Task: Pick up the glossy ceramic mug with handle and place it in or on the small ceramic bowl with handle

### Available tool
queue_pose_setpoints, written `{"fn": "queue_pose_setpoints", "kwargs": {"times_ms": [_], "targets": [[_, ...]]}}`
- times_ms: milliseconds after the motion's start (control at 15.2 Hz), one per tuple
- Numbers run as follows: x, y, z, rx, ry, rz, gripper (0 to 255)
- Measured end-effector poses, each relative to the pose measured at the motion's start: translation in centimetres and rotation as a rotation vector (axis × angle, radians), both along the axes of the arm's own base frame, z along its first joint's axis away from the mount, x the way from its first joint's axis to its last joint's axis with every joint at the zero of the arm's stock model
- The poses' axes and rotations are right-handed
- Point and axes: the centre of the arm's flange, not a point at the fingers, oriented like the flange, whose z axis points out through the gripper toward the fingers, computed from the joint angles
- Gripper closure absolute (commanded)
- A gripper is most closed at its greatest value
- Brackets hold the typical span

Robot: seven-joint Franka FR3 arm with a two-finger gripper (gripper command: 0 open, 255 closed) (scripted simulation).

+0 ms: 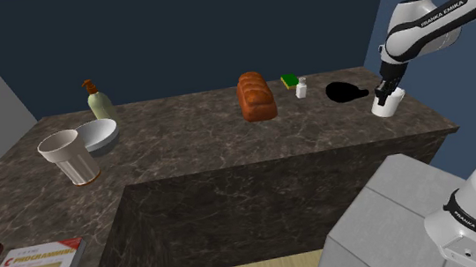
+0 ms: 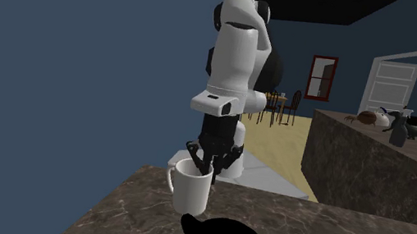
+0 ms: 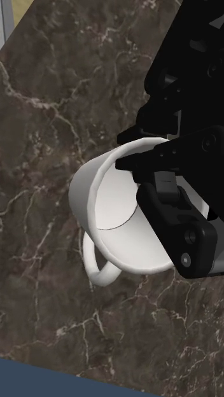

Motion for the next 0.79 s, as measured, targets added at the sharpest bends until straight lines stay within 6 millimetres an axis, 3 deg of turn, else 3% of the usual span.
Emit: {"fn": "queue_pose_setpoints", "kwargs": {"times_ms": [198,792], "targets": [[0.0,0.0,0.6,0.0,0.0,0.0,255],[0.1,0.1,5.2,0.0,0.0,0.0,255]]}}
